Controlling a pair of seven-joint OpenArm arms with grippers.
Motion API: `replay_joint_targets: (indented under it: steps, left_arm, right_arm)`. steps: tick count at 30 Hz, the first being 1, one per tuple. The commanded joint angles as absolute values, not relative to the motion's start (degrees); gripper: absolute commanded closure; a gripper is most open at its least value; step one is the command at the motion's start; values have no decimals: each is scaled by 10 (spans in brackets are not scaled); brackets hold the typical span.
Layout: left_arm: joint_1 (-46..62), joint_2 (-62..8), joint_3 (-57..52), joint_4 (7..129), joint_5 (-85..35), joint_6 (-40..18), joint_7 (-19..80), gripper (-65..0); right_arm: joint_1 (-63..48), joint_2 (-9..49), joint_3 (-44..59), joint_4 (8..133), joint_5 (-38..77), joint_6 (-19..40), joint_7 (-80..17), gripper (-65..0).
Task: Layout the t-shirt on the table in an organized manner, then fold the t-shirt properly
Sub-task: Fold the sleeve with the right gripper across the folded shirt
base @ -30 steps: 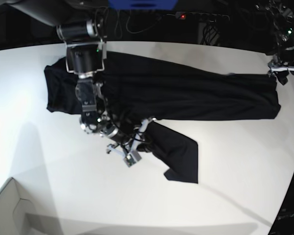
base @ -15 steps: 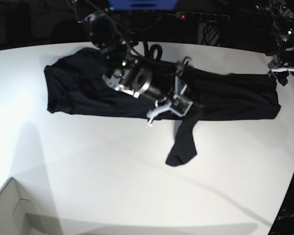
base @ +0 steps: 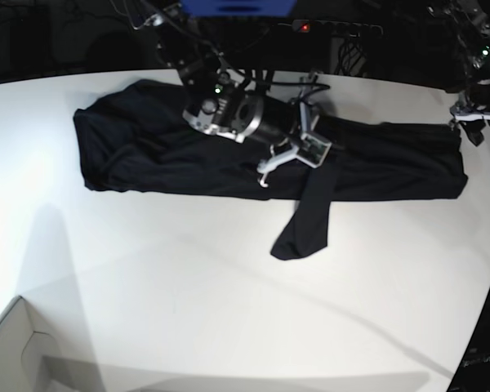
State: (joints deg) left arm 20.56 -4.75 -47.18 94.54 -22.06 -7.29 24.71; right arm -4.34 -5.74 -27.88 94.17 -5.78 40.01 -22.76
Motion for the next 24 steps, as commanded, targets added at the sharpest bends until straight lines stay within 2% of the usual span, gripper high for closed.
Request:
replay_joint_targets:
  steps: [1, 9, 11, 16, 18, 20, 24]
  left_arm:
    - [207, -55, -476, 959, -237, -73, 234, -326]
    - [213, -58, -470, 993, -278, -73, 235, -327]
    - [210, -57, -453, 1014, -277, -73, 235, -327]
    - [173, -59, -376, 1045, -272, -73, 235, -328]
    - [144, -59, -340, 1043, -271, -67, 235, -328]
    - [112, -59, -301, 1033, -258, -66, 235, -328]
    - [29, -49, -209, 963, -163, -66, 235, -328]
  right_arm:
    - [-34, -65, -279, 952, -48, 400, -212, 0]
    - [-28, -45, -257, 948, -48, 400, -213, -9]
    - [-32, -34, -241, 956, -48, 400, -214, -69]
    - [-51, -7, -202, 1000, -45, 400, -255, -280]
    - [-66, 1, -175, 1018, -44, 400, -255, -340]
    - [-80, 5, -140, 1035, -44, 400, -255, -376]
    - [-111, 9, -57, 1062, -44, 400, -255, -380]
